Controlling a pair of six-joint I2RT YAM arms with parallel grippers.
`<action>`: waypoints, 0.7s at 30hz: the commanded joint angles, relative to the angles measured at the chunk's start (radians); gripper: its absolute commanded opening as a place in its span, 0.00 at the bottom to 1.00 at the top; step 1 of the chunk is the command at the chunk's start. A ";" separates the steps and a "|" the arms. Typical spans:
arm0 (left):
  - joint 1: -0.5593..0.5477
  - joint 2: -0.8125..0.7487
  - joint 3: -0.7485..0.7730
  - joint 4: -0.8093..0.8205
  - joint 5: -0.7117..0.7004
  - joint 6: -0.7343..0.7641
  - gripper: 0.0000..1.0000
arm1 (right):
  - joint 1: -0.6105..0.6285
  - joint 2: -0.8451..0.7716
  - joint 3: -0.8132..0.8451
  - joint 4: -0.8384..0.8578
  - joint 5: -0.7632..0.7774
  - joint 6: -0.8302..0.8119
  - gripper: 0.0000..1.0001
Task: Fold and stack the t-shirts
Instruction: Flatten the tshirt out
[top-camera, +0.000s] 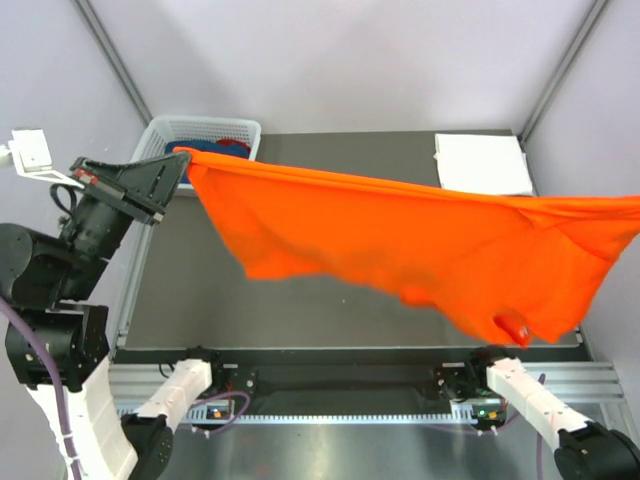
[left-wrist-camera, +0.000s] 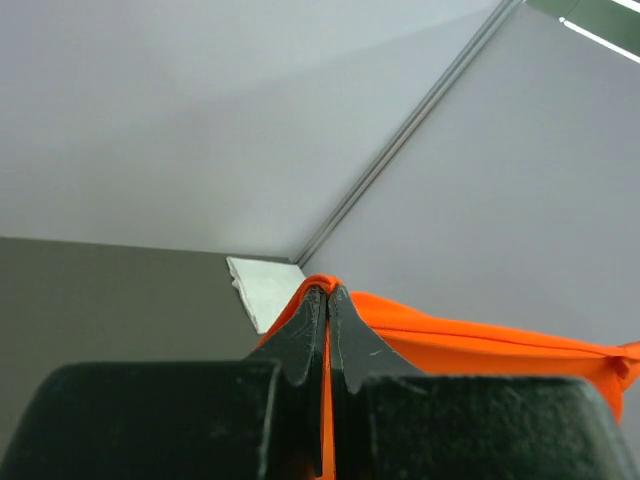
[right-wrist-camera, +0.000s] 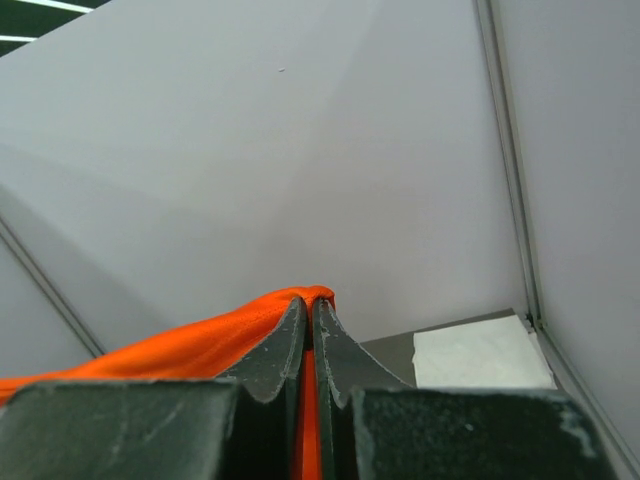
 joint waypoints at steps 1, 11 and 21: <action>0.009 0.047 -0.029 -0.116 -0.040 0.032 0.00 | 0.003 0.033 -0.007 -0.027 0.036 -0.033 0.00; 0.009 0.262 -0.263 0.032 -0.125 0.112 0.00 | 0.020 0.136 -0.583 0.367 0.127 -0.130 0.00; 0.010 0.569 -0.536 0.412 -0.218 0.118 0.00 | -0.006 0.502 -0.912 0.890 -0.101 -0.142 0.00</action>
